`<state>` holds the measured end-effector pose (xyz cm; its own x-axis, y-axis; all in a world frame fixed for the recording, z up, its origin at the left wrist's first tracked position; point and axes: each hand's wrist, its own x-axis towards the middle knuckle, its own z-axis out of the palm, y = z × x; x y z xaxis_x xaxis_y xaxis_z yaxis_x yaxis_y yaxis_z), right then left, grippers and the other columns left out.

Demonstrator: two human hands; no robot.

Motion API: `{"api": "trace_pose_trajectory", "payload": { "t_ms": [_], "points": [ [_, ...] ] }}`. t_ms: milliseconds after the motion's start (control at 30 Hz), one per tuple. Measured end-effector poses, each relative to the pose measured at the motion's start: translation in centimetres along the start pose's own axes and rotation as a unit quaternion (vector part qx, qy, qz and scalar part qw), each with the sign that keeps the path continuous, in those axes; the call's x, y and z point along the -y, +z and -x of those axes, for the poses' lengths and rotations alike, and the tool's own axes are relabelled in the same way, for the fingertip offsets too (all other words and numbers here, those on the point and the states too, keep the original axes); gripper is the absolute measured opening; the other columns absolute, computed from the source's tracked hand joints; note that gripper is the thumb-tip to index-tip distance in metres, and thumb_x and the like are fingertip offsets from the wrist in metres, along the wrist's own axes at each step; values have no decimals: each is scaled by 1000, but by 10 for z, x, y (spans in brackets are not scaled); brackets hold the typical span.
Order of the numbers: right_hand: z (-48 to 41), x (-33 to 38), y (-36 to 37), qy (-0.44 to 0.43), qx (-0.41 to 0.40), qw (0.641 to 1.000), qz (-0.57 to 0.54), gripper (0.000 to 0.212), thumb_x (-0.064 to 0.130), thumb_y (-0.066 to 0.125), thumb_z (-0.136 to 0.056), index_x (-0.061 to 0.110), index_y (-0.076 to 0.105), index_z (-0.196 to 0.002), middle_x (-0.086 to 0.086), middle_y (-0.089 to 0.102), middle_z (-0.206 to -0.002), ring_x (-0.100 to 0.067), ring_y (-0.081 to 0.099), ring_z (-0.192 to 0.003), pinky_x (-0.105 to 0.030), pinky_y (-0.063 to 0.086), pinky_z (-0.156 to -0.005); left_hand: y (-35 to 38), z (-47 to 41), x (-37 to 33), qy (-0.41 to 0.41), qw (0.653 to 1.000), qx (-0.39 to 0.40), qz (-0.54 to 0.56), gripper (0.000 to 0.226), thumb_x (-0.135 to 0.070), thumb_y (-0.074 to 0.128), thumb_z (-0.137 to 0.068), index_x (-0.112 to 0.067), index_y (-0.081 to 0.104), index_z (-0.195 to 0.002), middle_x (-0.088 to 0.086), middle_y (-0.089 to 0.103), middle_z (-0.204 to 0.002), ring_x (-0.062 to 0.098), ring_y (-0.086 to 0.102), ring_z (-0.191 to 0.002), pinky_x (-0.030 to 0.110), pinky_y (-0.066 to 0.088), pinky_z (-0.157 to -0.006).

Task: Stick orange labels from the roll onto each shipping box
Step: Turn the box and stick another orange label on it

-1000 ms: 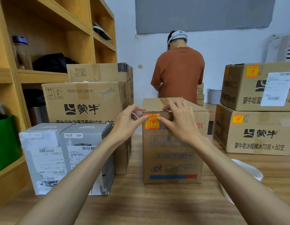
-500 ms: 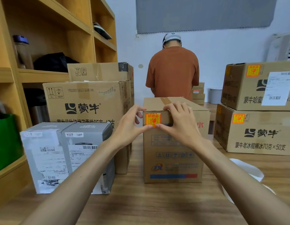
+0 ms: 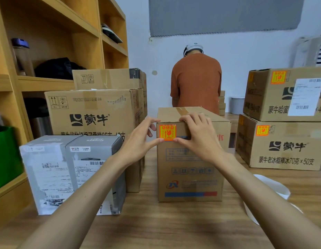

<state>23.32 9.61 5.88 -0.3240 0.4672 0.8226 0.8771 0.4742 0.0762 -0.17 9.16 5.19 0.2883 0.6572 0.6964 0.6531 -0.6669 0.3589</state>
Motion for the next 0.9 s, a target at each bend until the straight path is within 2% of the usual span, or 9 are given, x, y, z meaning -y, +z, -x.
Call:
{"api": "trace_pose_trajectory", "payload": {
  "t_ms": [167, 333, 467, 600, 700, 767, 833, 900],
  "points": [
    [-6, -1, -1, 18, -23, 999, -25, 40, 53, 64, -86, 21, 60, -109, 1, 57, -108, -21, 49, -103, -35, 37, -86, 1, -3, 0, -3, 1000, -8, 19, 34, -41, 58, -100, -36, 48, -132, -10, 58, -110, 5, 57, -96, 27, 51, -83],
    [-8, 0, 0, 16, -15, 999, -27, 37, 53, 64, -88, 21, 59, -106, 2, 56, -103, -20, 47, -99, -35, 37, -83, 2, -5, -3, 4, 1000, -20, 23, 30, -37, 59, -101, -31, 50, -128, -8, 58, -107, 4, 57, -94, 24, 47, -79],
    [-12, -13, -19, 12, 20, 997, -67, 44, 60, 64, -85, 24, 62, -110, 7, 58, -119, -14, 48, -112, -33, 36, -92, 1, 1, 2, -5, 1000, 21, 18, 55, -39, 71, -93, -37, 41, -139, -9, 57, -116, 6, 57, -97, 23, 51, -79],
    [-3, -47, -49, 56, 66, 995, -42, 63, 73, 61, -80, 30, 62, -126, 11, 53, -141, -12, 46, -128, -38, 31, -110, 3, 1, 6, -4, 1000, 15, 22, 61, -37, 71, -92, -37, 39, -144, -9, 57, -121, 5, 58, -101, 19, 50, -73],
    [10, -71, -69, 115, 129, 977, -124, 57, 59, 71, -80, 32, 61, -130, 13, 60, -132, -13, 53, -124, -41, 41, -106, 6, 1, 6, -12, 999, 8, 35, 62, -36, 71, -93, -39, 38, -146, -10, 57, -122, 5, 58, -102, 18, 47, -73],
    [18, -73, -72, 127, 143, 969, -153, 57, 48, 74, -82, 33, 58, -135, 11, 60, -132, -14, 51, -124, -41, 42, -104, 9, -1, 5, -18, 1000, 1, 19, 64, -36, 70, -94, -41, 36, -148, -10, 56, -127, 4, 57, -104, 22, 45, -80],
    [23, -67, -65, 123, 112, 980, -107, 55, 40, 72, -85, 30, 56, -137, 6, 59, -135, -18, 47, -124, -43, 40, -104, 13, -4, 3, -32, 998, -19, -41, 67, -37, 70, -94, -38, 35, -151, -8, 52, -133, 6, 54, -109, 27, 44, -85],
    [25, -56, -58, 111, 58, 991, -41, 47, 40, 69, -87, 28, 61, -131, 5, 64, -128, -20, 48, -114, -38, 39, -96, 17, -7, 2, -60, 989, -54, -121, 68, -36, 71, -94, -33, 36, -152, -4, 48, -134, 13, 53, -111, 34, 49, -82]
  ]
}}
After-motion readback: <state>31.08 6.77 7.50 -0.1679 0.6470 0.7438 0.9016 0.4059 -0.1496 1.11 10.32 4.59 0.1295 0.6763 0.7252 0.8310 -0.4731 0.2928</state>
